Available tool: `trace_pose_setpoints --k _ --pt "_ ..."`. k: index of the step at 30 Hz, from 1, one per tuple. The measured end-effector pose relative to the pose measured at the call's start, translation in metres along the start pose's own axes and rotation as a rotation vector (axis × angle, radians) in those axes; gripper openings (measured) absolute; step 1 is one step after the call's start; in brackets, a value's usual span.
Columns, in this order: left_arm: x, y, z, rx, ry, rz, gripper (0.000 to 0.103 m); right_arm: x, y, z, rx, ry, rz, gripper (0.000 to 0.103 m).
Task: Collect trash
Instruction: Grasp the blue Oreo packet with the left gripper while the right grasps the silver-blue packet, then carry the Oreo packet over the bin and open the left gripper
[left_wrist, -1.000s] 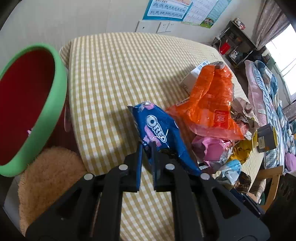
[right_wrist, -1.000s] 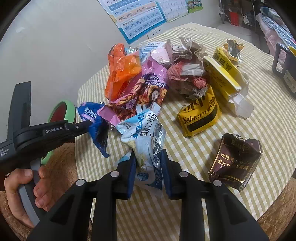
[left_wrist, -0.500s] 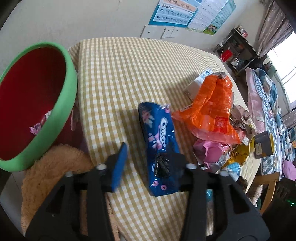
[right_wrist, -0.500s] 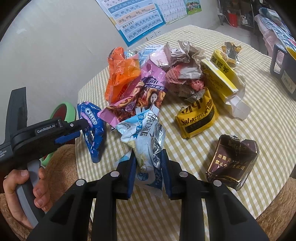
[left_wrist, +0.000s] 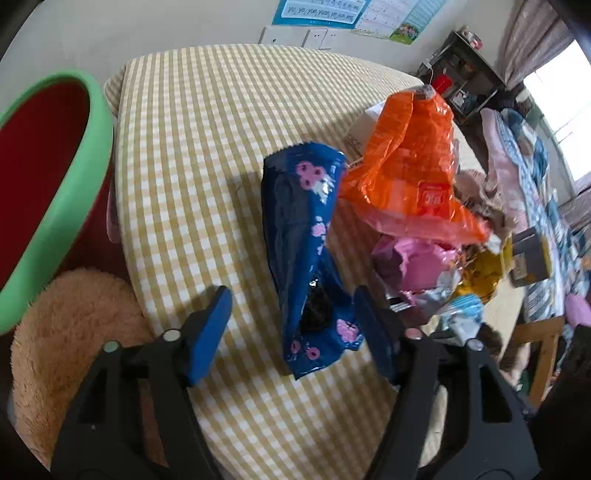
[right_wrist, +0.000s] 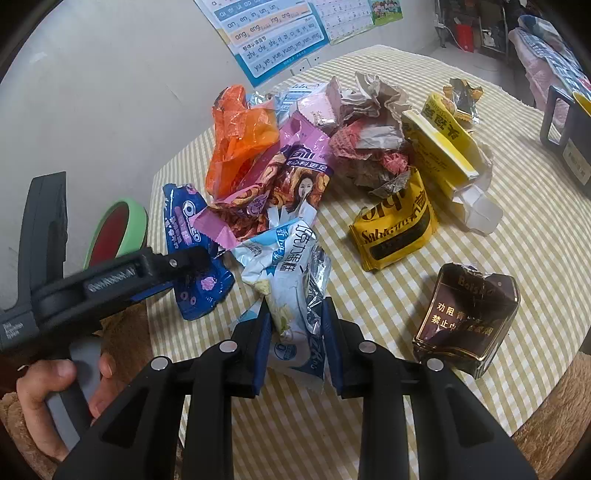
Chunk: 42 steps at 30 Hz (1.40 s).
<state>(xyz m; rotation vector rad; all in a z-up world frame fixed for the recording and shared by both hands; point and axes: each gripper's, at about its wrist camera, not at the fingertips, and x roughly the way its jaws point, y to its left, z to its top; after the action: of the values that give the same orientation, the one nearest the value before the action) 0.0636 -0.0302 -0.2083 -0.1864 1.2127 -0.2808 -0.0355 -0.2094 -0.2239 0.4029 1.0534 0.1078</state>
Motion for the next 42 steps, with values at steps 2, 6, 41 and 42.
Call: trace_pose_setpoints --k 2,6,41,42 --pt "0.001 -0.002 0.001 0.025 0.008 0.017 0.033 -0.001 0.0 0.0 0.002 0.0 -0.004 0.026" --pt "-0.003 -0.001 0.002 0.019 0.006 -0.02 0.008 -0.004 0.0 0.0 0.0 -0.004 -0.009 0.026" --pt "-0.158 0.1 0.027 -0.001 -0.454 0.145 0.007 -0.062 0.141 0.056 -0.281 -0.189 0.044 0.027" --pt "-0.158 0.103 0.027 -0.008 -0.453 0.148 0.007 -0.059 0.145 0.056 -0.289 -0.184 0.046 0.027"
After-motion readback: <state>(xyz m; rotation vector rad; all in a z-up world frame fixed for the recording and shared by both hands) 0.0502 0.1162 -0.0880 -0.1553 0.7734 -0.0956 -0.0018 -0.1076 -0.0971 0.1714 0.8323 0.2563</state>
